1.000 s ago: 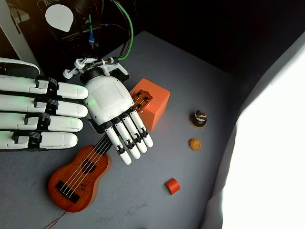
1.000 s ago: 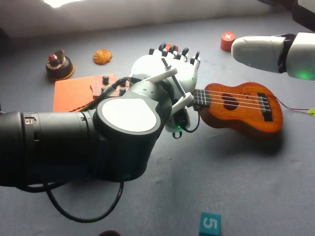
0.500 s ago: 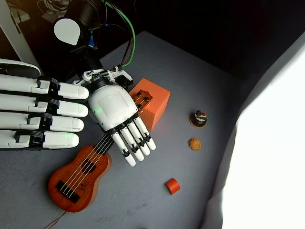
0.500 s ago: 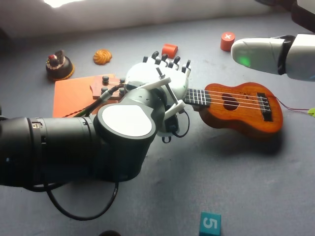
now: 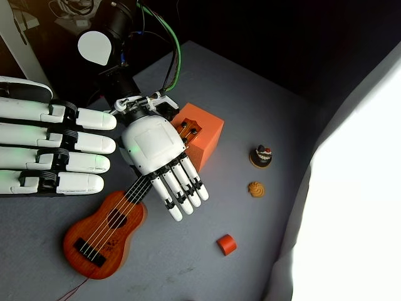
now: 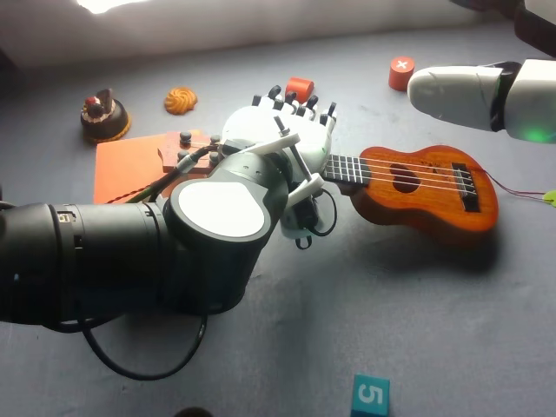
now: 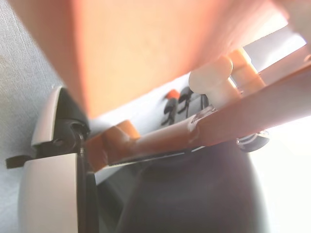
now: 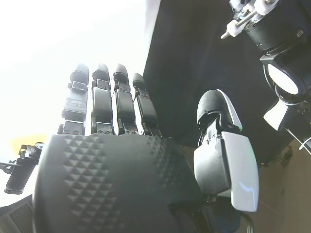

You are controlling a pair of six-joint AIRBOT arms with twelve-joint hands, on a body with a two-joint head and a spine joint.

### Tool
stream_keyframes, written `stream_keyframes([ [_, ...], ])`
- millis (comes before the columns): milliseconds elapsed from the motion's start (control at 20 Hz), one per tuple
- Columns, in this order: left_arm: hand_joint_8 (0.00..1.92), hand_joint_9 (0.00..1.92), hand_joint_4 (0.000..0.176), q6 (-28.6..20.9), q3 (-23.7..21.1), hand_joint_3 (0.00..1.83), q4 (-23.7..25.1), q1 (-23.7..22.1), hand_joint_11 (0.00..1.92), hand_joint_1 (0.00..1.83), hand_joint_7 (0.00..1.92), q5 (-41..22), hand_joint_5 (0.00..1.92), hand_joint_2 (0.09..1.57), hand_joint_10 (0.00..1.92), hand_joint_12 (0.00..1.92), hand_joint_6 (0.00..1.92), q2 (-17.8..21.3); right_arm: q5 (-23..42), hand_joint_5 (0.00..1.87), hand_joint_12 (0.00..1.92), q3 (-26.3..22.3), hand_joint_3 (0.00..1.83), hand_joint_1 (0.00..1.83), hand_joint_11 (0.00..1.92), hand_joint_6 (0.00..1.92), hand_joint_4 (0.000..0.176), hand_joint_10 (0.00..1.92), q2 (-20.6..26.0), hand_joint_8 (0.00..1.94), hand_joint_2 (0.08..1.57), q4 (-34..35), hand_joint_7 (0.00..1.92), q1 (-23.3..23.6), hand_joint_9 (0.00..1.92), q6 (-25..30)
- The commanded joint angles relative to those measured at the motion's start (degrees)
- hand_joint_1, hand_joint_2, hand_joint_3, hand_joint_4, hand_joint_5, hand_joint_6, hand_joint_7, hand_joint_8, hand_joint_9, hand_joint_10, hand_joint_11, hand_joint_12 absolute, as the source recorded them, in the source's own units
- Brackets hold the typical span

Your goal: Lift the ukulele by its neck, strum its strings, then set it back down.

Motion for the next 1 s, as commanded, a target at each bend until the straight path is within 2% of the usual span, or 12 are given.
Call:
stream_keyframes([
  [0, 0.00, 0.00, 0.000, 0.10, 0.30, 0.00, 3.50, -0.13, 0.00, 0.86, 0.00, 1.75, 0.00, 1.12, 0.00, 0.00, 0.00, -0.11, 6.98, 0.11, 0.19, -0.26, 0.00, 0.14, 0.00, 0.01, 0.000, 0.00, 0.18, 0.00, 1.26, -0.16, 0.16, 0.89, 0.12, -0.02],
  [100, 0.01, 0.09, 0.000, 0.02, 0.30, 0.00, 3.50, -0.09, 0.00, 0.90, 0.09, 1.75, 0.01, 1.06, 0.01, 0.22, 0.00, -0.11, 6.98, 0.10, 0.16, -0.28, 0.00, 0.13, 0.00, 0.00, 0.000, 0.00, 0.18, 0.00, 1.26, -0.16, 0.15, 0.89, 0.11, -0.02],
  [150, 0.18, 0.43, 0.000, -0.10, 0.29, 0.00, 3.50, -0.07, 0.00, 0.95, 0.46, 1.75, 0.28, 1.00, 0.23, 0.84, 0.04, -0.11, 6.98, 0.10, 0.17, -0.29, 0.00, 0.12, 0.00, 0.00, 0.000, 0.00, 0.18, 0.00, 1.26, -0.16, 0.15, 0.89, 0.11, -0.02],
  [200, 0.18, 0.43, 0.000, -0.28, 0.28, 0.00, 3.50, -0.04, 0.00, 0.95, 0.46, 1.76, 0.28, 1.00, 0.23, 0.84, 0.04, -0.11, 6.98, 0.10, 0.17, -0.29, 0.00, 0.12, 0.00, 0.00, 0.000, 0.00, 0.18, 0.00, 1.26, -0.16, 0.15, 0.89, 0.11, -0.02],
  [250, 1.26, 0.24, 0.000, -0.41, 0.26, 0.00, 3.50, -0.03, 0.00, 0.95, 0.26, 1.76, 0.38, 0.98, 1.35, 1.49, 0.58, -0.11, 6.98, 0.12, 0.22, -0.29, 0.00, 0.16, 0.00, 0.01, 0.000, 0.01, 0.18, 0.00, 1.26, -0.16, 0.17, 0.89, 0.12, -0.03],
  [300, 1.26, 0.24, 0.000, -0.43, 0.24, 0.00, 3.50, -0.03, 0.00, 0.95, 0.26, 1.76, 0.38, 0.98, 1.35, 1.49, 0.58, -0.11, 6.98, 0.12, 0.22, -0.29, 0.00, 0.16, 0.00, 0.01, 0.000, 0.01, 0.18, 0.00, 1.26, -0.16, 0.17, 0.89, 0.12, -0.03],
  [350, 1.78, 0.23, 0.000, -0.50, 0.23, 0.00, 3.50, -0.03, 0.07, 0.93, 0.18, 1.76, 0.23, 0.98, 1.84, 1.89, 1.53, -0.11, 6.98, 0.13, 0.26, -0.29, 0.00, 0.15, 0.00, 0.01, 0.000, 0.01, 0.18, 0.00, 1.25, -0.16, 0.17, 0.90, 0.13, -0.03],
  [500, 1.92, 0.60, 0.000, -0.73, 0.17, 0.00, 3.50, -0.05, 0.46, 1.04, 0.52, 1.76, 0.46, 0.92, 1.92, 1.92, 1.90, -0.11, 6.98, 0.11, 0.20, -0.30, 0.00, 0.15, 0.00, 0.00, 0.000, 0.00, 0.18, 0.00, 1.26, -0.16, 0.16, 0.90, 0.12, -0.03],
  [600, 1.92, 0.78, 0.000, -1.98, 0.09, 0.00, 3.50, -0.07, 0.68, 1.05, 0.69, 1.75, 0.61, 0.93, 1.92, 1.92, 1.92, -0.07, 6.98, 0.11, 0.24, -0.33, 0.00, 0.14, 0.00, 0.00, 0.000, 0.00, 0.18, 0.00, 1.26, -0.16, 0.16, 0.90, 0.13, -0.06],
  [750, 1.92, 1.31, 0.000, -3.07, -0.13, 0.01, 3.49, -0.15, 1.33, 1.07, 1.22, 1.75, 0.93, 0.96, 1.92, 1.92, 1.90, -0.03, 6.98, 0.10, 0.24, -0.37, 0.00, 0.15, 0.00, 0.00, 0.000, 0.00, 0.19, 0.00, 1.26, -0.16, 0.16, 0.90, 0.13, -0.09],
  [850, 1.92, 1.51, 0.000, -3.42, -0.20, 0.06, 3.47, -0.37, 1.53, 1.12, 1.42, 1.75, 1.00, 1.06, 1.92, 1.92, 1.17, 0.02, 6.98, 0.13, 0.30, -0.40, 0.00, 0.20, 0.00, 0.01, 0.000, 0.01, 0.19, 0.00, 1.25, -0.16, 0.18, 0.91, 0.15, -0.10],
  [950, 1.92, 1.59, 0.000, -3.42, -0.21, 0.07, 3.11, -0.74, 1.64, 1.14, 1.48, 1.75, 0.95, 1.10, 1.92, 1.92, 1.10, 0.03, 6.98, 0.11, 0.25, -0.41, 0.00, 0.17, 0.00, 0.00, 0.000, 0.00, 0.19, 0.00, 1.25, -0.16, 0.16, 0.91, 0.13, -0.11],
])
